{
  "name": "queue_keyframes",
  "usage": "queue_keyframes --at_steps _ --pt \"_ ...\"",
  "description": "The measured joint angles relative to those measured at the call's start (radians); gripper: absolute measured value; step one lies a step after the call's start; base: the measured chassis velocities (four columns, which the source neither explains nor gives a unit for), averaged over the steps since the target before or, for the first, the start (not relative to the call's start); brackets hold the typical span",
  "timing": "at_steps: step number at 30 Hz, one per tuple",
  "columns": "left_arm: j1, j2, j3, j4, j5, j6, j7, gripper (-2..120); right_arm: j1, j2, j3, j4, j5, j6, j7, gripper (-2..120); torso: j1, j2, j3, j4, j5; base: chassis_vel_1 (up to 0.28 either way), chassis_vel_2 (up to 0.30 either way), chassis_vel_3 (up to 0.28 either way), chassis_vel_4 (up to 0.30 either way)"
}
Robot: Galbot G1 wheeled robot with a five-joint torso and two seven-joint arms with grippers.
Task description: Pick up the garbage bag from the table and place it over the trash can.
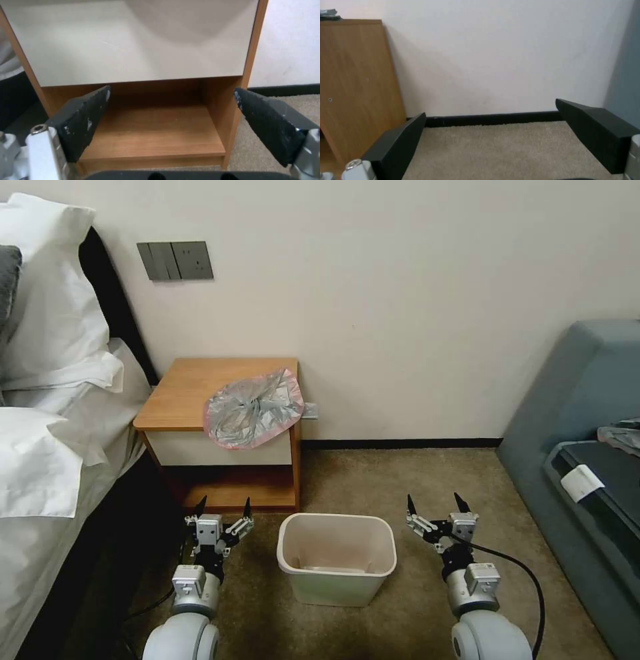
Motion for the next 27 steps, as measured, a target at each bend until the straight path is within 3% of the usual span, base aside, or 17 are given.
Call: queue_keyframes --at_steps 27 --pt "0.000 0.000 0.000 0.000 0.000 0.000 0.000 97 0.000 0.000 0.000 0.000 0.000 0.000 0.000 100 0.000 0.000 0.000 0.0000 0.0000 0.000 0.000 0.000 0.000"
